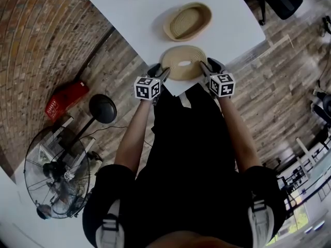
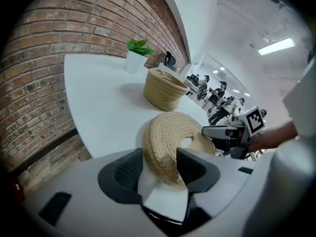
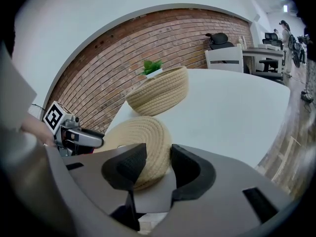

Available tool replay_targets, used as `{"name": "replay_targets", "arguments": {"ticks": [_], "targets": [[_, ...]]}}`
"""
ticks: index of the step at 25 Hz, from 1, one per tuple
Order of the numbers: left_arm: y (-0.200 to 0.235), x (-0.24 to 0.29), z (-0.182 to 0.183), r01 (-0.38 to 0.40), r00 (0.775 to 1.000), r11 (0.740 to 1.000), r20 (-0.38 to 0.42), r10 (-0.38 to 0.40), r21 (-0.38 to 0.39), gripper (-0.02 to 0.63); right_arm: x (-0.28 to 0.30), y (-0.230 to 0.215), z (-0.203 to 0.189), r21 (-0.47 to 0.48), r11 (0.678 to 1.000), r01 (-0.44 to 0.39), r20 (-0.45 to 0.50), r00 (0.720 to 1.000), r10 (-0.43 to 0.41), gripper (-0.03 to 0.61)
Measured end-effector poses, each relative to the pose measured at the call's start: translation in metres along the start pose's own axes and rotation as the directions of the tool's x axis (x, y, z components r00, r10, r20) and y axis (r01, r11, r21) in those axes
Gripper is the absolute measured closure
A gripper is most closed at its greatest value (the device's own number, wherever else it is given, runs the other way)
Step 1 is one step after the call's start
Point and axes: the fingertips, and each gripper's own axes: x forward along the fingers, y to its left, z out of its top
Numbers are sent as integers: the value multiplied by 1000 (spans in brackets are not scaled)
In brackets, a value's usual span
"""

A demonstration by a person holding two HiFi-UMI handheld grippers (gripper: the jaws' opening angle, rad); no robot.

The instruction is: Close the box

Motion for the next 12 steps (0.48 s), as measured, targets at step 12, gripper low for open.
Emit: {"name": "replay_targets", "arguments": {"ticks": [12], "targets": [[-5, 0, 2, -33, 999, 998, 3, 33, -57, 433, 2, -2, 8, 88, 995, 48, 19, 999, -50, 437]]}}
